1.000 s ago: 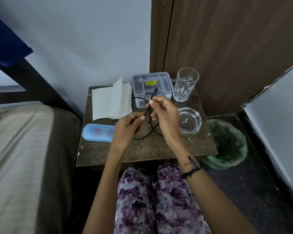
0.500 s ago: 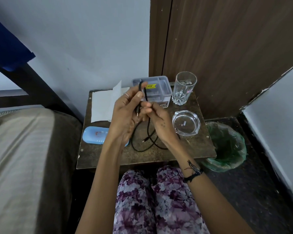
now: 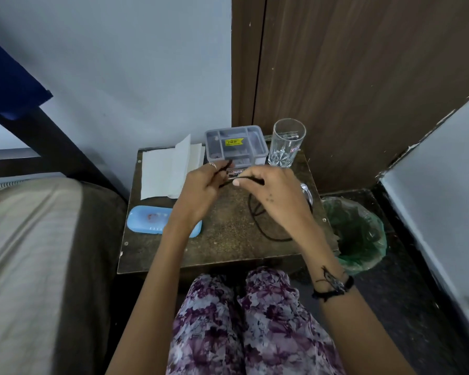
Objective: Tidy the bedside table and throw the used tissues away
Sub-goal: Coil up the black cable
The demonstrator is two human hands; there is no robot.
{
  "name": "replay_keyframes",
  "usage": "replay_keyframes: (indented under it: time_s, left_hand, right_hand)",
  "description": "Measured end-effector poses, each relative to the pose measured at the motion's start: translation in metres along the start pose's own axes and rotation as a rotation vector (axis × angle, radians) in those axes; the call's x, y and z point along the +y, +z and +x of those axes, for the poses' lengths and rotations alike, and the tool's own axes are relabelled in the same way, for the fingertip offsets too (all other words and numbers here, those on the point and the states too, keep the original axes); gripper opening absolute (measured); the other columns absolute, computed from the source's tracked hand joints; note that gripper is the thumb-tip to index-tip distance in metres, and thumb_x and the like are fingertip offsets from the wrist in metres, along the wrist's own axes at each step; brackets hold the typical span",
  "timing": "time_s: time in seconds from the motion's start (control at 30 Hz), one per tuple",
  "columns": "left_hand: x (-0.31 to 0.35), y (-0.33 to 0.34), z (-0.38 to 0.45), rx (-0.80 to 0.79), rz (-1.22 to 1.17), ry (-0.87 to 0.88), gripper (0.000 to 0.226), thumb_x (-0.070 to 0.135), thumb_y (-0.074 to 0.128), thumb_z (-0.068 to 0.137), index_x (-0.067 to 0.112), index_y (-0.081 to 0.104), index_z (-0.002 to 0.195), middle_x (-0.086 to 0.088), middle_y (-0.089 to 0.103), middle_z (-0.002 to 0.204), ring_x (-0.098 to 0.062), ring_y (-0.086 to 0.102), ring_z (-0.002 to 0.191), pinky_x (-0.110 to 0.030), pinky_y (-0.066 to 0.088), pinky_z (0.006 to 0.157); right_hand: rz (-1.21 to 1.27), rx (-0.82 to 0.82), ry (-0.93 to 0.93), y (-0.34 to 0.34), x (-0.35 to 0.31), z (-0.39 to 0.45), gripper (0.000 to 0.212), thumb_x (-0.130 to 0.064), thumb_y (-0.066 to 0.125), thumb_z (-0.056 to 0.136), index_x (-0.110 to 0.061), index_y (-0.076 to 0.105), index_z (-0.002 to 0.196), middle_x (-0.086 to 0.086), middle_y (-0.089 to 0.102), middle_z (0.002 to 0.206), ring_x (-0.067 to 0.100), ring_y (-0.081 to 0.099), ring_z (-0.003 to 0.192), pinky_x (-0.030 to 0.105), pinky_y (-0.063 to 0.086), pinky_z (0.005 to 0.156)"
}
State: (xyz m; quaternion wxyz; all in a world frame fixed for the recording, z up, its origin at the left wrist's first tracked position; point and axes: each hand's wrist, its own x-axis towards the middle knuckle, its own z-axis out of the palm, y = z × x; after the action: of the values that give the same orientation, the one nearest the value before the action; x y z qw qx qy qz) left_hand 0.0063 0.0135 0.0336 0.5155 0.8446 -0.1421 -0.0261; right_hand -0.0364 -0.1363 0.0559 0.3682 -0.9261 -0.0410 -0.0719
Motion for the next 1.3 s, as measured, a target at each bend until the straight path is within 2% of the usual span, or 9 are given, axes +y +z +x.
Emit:
replay_keyframes:
  time_s: [0.2, 0.37, 0.53, 0.7, 0.77, 0.87, 0.97, 1.07, 1.3]
  left_hand:
    - [0.018, -0.018, -0.01, -0.189, -0.408, -0.152, 0.034, 0.01, 0.034, 0.096, 0.011, 0.058, 0.073, 0.009, 0.036, 0.042, -0.003, 0.028, 0.04, -0.013, 0.022, 0.04]
    - [0.032, -0.023, -0.013, -0.395, -0.671, -0.118, 0.032, 0.019, 0.036, 0.094, 0.008, 0.065, 0.086, 0.008, 0.033, 0.04, -0.006, 0.016, 0.037, -0.013, 0.021, 0.038]
    - [0.042, -0.013, 0.001, -0.108, -0.879, -0.054, 0.031, 0.018, 0.037, 0.098, 0.016, 0.067, 0.105, 0.005, 0.06, 0.058, -0.008, 0.027, 0.037, -0.021, 0.029, 0.043]
    - [0.03, -0.011, 0.02, -0.013, -0.324, 0.081, 0.041, 0.006, 0.038, 0.098, 0.007, 0.035, 0.139, -0.003, 0.06, 0.12, -0.004, 0.066, 0.091, -0.015, 0.05, 0.082]
    - [0.023, -0.011, 0.018, -0.108, 0.045, 0.138, 0.036, 0.007, 0.038, 0.098, 0.004, 0.04, 0.134, -0.001, 0.06, 0.113, -0.014, 0.064, 0.098, -0.014, 0.046, 0.083]
    - [0.018, -0.013, 0.009, -0.188, 0.265, 0.147, 0.021, 0.011, 0.042, 0.097, 0.005, 0.052, 0.114, -0.001, 0.059, 0.088, -0.022, 0.057, 0.076, -0.017, 0.036, 0.062]
    - [0.023, -0.014, 0.0, -0.241, 0.183, 0.104, 0.019, 0.016, 0.042, 0.097, 0.007, 0.058, 0.099, -0.004, 0.058, 0.071, -0.002, 0.048, 0.057, -0.011, 0.034, 0.056]
    - [0.034, -0.017, -0.007, -0.3, -0.005, 0.021, 0.028, 0.022, 0.045, 0.096, 0.006, 0.062, 0.082, -0.002, 0.05, 0.051, -0.002, 0.042, 0.043, -0.009, 0.031, 0.049]
    - [0.046, -0.02, -0.01, -0.293, -0.503, -0.066, 0.037, 0.017, 0.042, 0.096, 0.016, 0.061, 0.064, 0.008, 0.034, 0.031, -0.001, 0.022, 0.031, -0.012, 0.021, 0.037]
  right_hand:
    - [-0.059, 0.173, -0.181, 0.002, 0.005, 0.009, 0.026, -0.025, 0.053, 0.093, -0.021, 0.068, 0.113, -0.005, 0.059, 0.081, 0.008, 0.052, 0.072, 0.021, 0.028, 0.056]
    - [0.075, 0.153, -0.123, 0.024, 0.001, 0.008, 0.042, 0.0, 0.046, 0.09, -0.019, 0.057, 0.126, 0.005, 0.066, 0.106, 0.021, 0.061, 0.1, 0.034, 0.048, 0.08]
    - [0.281, -0.015, 0.011, 0.042, -0.006, -0.002, 0.019, -0.016, 0.048, 0.095, -0.015, 0.058, 0.111, -0.005, 0.065, 0.074, 0.01, 0.064, 0.073, 0.031, 0.048, 0.068]
    - [0.271, -0.045, 0.04, 0.038, -0.003, -0.014, 0.016, -0.022, 0.051, 0.095, -0.015, 0.064, 0.1, -0.011, 0.054, 0.061, 0.0, 0.049, 0.055, 0.025, 0.038, 0.057]
    - [0.21, 0.024, 0.027, 0.025, 0.001, -0.012, 0.012, -0.02, 0.057, 0.092, -0.016, 0.068, 0.094, -0.013, 0.053, 0.062, 0.0, 0.046, 0.055, 0.024, 0.038, 0.056]
    - [-0.014, 0.137, -0.042, 0.004, 0.004, -0.007, 0.016, -0.016, 0.065, 0.085, -0.015, 0.072, 0.099, -0.007, 0.064, 0.076, 0.004, 0.044, 0.068, 0.015, 0.034, 0.063]
    - [-0.262, 0.225, -0.14, -0.01, 0.011, 0.001, 0.019, -0.019, 0.069, 0.08, -0.021, 0.073, 0.099, -0.002, 0.068, 0.085, 0.009, 0.046, 0.083, 0.028, 0.042, 0.086]
    - [-0.265, 0.253, -0.173, -0.013, 0.016, 0.007, 0.021, -0.017, 0.066, 0.083, -0.02, 0.072, 0.103, -0.002, 0.071, 0.096, 0.019, 0.056, 0.1, 0.036, 0.034, 0.105]
    - [-0.047, 0.166, -0.137, 0.008, 0.004, 0.006, 0.034, -0.012, 0.06, 0.086, -0.019, 0.064, 0.119, 0.006, 0.07, 0.105, 0.023, 0.062, 0.097, 0.029, 0.046, 0.079]
